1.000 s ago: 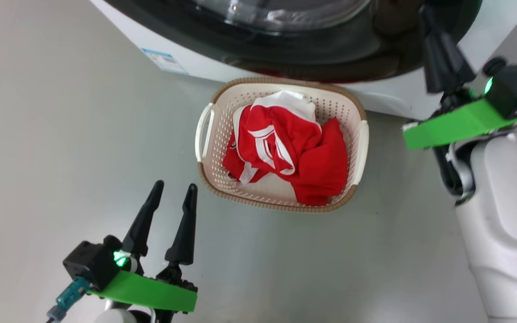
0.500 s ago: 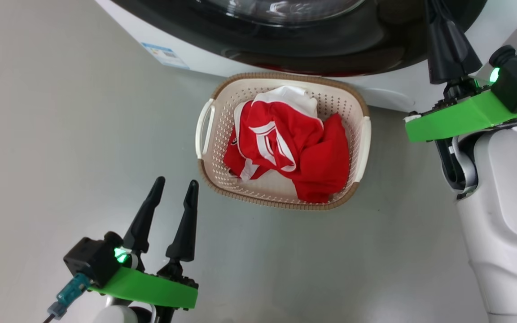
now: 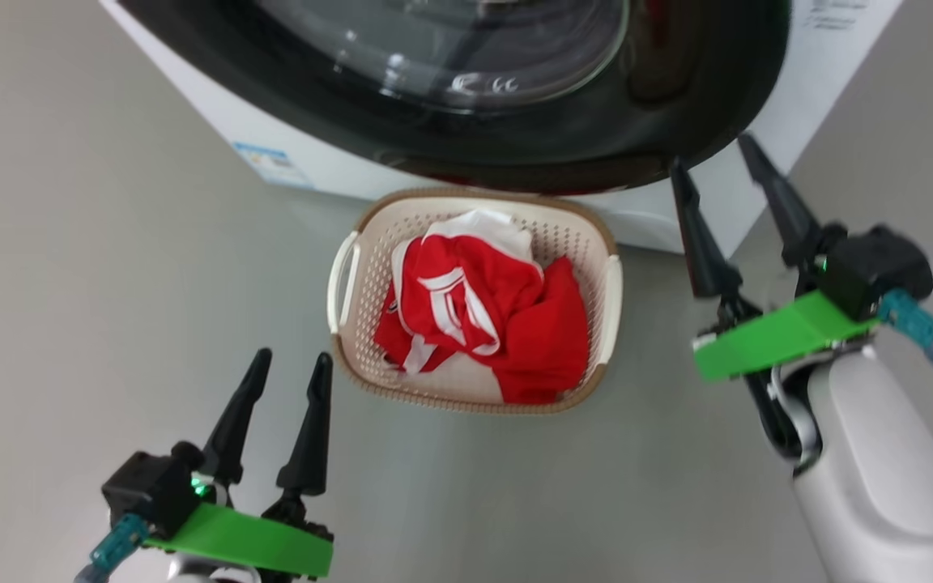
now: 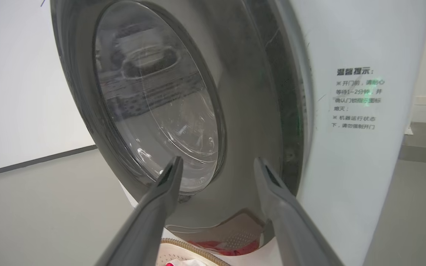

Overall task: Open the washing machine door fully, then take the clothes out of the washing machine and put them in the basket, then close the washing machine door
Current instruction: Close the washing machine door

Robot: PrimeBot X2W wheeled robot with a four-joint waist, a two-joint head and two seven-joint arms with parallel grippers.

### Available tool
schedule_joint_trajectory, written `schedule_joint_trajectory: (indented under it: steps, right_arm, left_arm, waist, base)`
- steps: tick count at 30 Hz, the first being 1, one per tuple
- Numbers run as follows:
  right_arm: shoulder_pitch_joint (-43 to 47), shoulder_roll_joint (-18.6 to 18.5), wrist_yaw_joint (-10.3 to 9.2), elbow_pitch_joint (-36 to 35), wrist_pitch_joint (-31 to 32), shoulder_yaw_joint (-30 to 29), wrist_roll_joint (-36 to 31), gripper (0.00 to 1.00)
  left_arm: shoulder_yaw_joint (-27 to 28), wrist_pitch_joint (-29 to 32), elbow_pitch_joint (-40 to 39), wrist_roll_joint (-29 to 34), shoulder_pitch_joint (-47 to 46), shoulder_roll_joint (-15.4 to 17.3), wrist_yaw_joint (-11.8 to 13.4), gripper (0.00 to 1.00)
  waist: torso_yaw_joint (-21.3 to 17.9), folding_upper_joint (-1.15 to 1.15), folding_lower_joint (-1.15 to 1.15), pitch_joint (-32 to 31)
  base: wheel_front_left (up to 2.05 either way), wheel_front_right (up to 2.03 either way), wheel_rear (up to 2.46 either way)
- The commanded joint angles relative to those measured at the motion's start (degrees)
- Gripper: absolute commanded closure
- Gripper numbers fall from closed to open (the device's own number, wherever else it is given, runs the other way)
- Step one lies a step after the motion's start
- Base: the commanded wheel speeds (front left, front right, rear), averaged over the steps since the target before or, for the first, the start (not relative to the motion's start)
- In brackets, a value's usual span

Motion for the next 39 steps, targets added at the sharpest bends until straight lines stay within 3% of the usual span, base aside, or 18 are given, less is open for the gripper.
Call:
schedule_joint_trajectory:
  steps: [1, 18, 39]
  right_arm:
    - [1.9, 1.0, -0.05, -1.7, -0.3, 1.5, 1.0, 0.0]
    - [18.5, 1.0, -0.05, -4.7, -0.3, 1.0, 3.6, 0.0]
    - [30.0, 1.0, -0.05, -7.1, -0.3, -4.3, 3.1, 0.0]
  left_arm:
    - [2.4, -0.5, -0.9, 0.5, 0.9, 1.9, -0.3, 0.0]
    - [4.7, -0.5, -1.4, 2.2, 5.5, 5.6, -0.3, 0.0]
    - [8.8, -0.5, -2.3, 2.6, 12.3, 7.2, -0.3, 0.0]
  waist:
    - [-2.0, 0.0, 0.0, -2.5]
    - [-9.6, 0.0, 0.0, -10.6]
    - [-17.9, 0.0, 0.0, -16.3]
  base:
    - [0.0, 0.0, 0.0]
    - [0.0, 0.0, 0.0]
    - [0.0, 0.0, 0.0]
